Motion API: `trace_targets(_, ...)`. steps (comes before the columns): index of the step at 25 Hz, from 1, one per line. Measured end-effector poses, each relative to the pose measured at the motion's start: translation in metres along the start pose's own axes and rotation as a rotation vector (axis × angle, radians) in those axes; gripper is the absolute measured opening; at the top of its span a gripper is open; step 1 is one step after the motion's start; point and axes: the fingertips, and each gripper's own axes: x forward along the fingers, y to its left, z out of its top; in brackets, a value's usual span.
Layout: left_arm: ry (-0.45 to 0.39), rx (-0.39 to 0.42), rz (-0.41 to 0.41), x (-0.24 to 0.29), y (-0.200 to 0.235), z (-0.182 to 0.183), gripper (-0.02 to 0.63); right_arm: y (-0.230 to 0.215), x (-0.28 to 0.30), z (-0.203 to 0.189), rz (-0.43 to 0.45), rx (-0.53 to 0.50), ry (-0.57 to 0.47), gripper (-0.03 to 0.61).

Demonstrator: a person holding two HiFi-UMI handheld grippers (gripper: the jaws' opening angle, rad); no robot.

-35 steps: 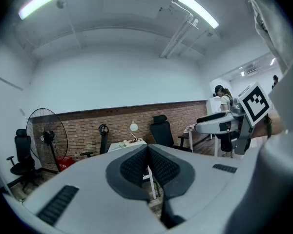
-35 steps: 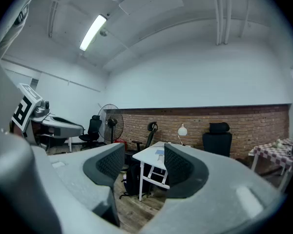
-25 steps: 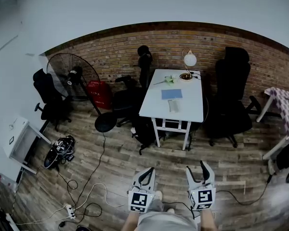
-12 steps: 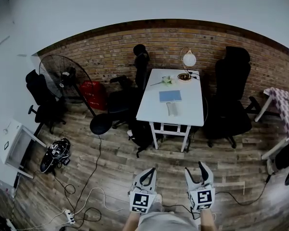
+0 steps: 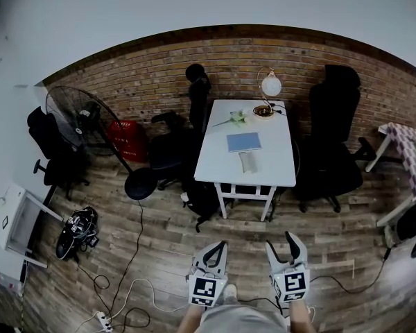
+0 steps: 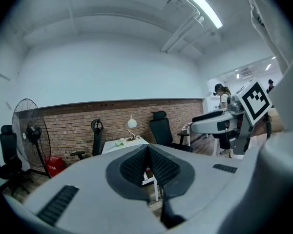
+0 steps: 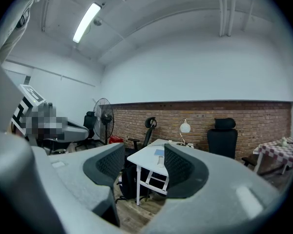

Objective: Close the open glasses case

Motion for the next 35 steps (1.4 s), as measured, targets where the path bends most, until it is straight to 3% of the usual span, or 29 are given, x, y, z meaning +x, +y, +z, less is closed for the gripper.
trace_targets(18,-0.006,0.007,-0.092,0.06,0.071,-0.003,0.003,0.006,0.084,0.006,-0.086,0.004,0.033,0.253)
trace_targets(35,-0.04,0.001,-0.092,0.081,0.1,0.001,0.003,0.005,0.114,0.013,-0.11,-0.018,0.026,0.254)
